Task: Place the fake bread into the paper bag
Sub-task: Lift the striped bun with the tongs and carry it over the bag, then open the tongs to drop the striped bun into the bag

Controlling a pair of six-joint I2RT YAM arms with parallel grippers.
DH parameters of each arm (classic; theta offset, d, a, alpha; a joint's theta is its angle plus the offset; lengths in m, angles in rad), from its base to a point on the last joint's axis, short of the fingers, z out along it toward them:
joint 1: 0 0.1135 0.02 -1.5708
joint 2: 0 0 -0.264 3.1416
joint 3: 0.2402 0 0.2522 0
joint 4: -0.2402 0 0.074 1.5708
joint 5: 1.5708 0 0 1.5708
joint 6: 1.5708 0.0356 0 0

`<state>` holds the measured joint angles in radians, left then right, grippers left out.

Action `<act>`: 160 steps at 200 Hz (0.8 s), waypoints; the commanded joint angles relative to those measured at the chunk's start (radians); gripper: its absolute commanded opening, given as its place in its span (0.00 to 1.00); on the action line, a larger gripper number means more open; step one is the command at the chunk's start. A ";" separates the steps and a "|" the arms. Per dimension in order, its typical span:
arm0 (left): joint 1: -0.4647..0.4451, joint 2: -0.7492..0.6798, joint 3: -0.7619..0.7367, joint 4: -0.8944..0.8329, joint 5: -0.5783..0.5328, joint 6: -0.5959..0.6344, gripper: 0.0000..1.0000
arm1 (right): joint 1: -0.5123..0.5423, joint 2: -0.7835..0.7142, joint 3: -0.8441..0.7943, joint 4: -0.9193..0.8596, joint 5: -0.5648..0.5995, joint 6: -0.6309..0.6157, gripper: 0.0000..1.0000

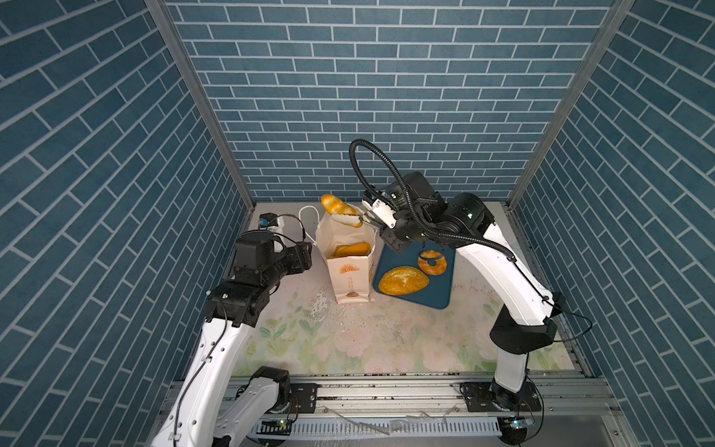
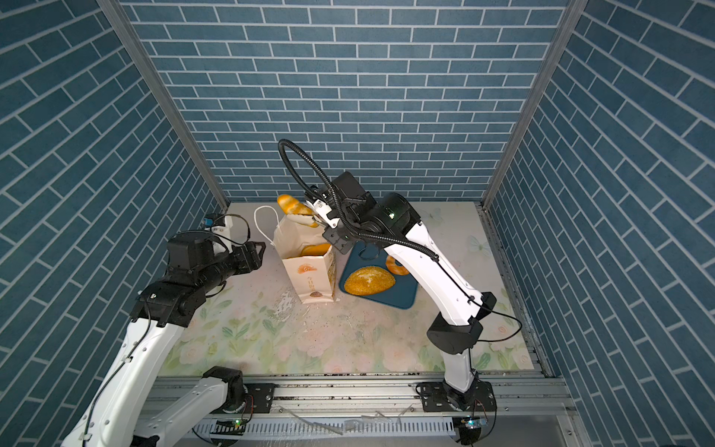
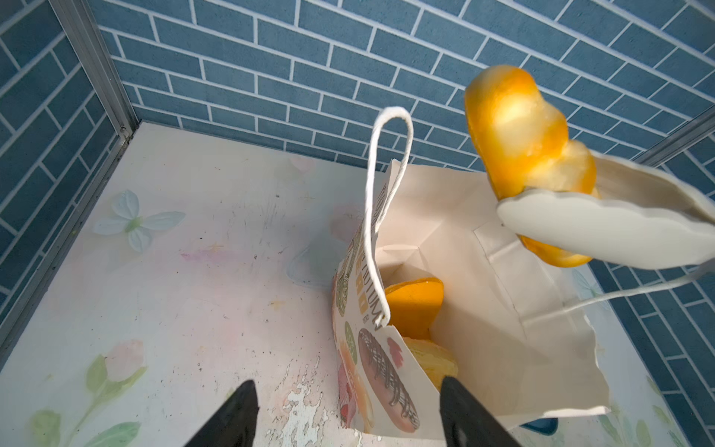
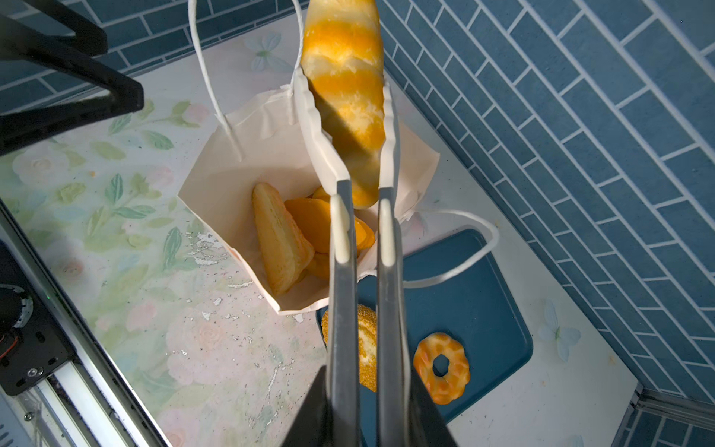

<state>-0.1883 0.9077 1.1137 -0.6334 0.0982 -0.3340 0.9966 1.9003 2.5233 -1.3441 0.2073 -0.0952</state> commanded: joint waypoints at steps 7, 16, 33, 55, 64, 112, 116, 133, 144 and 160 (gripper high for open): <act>-0.002 -0.001 0.001 -0.003 0.006 -0.004 0.76 | 0.005 0.011 0.002 -0.028 -0.012 -0.029 0.28; -0.001 -0.002 0.000 -0.004 0.005 -0.004 0.75 | 0.005 0.016 0.001 -0.038 -0.007 -0.031 0.28; -0.002 -0.004 -0.002 -0.005 0.003 -0.004 0.76 | 0.004 0.031 0.002 -0.064 -0.009 -0.032 0.29; -0.002 -0.006 -0.005 -0.004 0.003 -0.003 0.76 | 0.005 0.053 0.005 -0.091 -0.018 -0.024 0.30; -0.002 -0.005 -0.006 -0.003 0.004 -0.004 0.76 | 0.005 0.059 0.002 -0.096 -0.012 -0.024 0.30; -0.002 0.001 -0.007 0.000 0.006 -0.003 0.76 | 0.004 0.074 0.028 -0.105 0.016 -0.028 0.39; -0.002 0.002 -0.006 0.000 0.006 -0.004 0.76 | 0.004 0.074 0.031 -0.105 0.019 -0.030 0.40; -0.002 0.006 -0.005 0.000 0.006 -0.004 0.76 | 0.005 0.071 0.037 -0.104 0.026 -0.031 0.43; -0.002 0.005 -0.005 0.001 0.006 -0.003 0.76 | 0.004 0.068 0.040 -0.101 0.030 -0.033 0.44; -0.002 0.005 -0.005 0.001 0.005 -0.003 0.76 | 0.005 0.061 0.053 -0.093 0.037 -0.032 0.44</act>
<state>-0.1883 0.9108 1.1137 -0.6331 0.0982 -0.3367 0.9966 1.9842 2.5263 -1.4410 0.2176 -0.1074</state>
